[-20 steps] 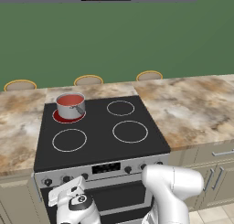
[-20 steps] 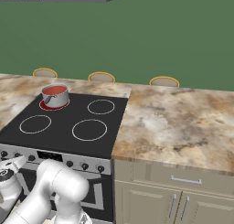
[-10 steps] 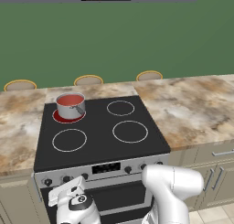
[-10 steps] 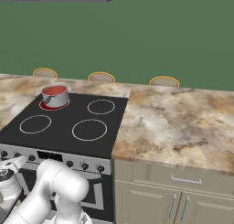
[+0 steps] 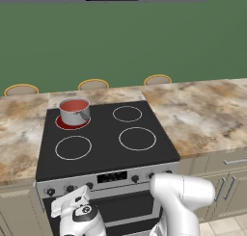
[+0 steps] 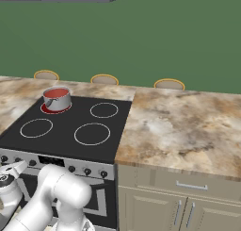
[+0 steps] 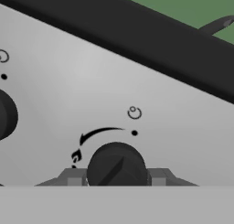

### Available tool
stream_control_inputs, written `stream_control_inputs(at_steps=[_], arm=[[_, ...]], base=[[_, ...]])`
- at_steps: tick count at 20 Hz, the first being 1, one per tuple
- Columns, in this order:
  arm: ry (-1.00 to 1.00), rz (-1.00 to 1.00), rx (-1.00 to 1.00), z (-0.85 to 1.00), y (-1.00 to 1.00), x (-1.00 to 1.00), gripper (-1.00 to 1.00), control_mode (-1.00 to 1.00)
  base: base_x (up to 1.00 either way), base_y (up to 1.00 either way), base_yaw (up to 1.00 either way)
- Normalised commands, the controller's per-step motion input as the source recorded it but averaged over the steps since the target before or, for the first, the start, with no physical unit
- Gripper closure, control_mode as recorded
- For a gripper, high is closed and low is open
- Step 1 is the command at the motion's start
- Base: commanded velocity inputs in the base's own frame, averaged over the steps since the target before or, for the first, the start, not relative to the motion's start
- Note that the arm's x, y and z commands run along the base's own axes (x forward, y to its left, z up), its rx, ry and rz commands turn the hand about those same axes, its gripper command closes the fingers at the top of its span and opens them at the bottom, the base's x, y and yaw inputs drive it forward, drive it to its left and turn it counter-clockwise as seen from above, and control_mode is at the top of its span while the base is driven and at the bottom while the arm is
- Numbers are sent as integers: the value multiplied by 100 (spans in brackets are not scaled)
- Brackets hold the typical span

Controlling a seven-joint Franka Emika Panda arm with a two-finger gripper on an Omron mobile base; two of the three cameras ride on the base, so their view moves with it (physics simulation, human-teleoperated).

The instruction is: Wait until the marinara sauce is simmered to a deep red color and then turn off the stove.

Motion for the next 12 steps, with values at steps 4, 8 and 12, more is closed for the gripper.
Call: stream_control_inputs(at_steps=[4, 8, 12], arm=[[0, 0, 0, 0, 0, 0, 100, -100], [0, 0, 0, 0, 0, 0, 100, -100], [0, 0, 0, 0, 0, 0, 100, -100]], base=[[0, 0, 0], [0, 0, 0], [0, 0, 0]])
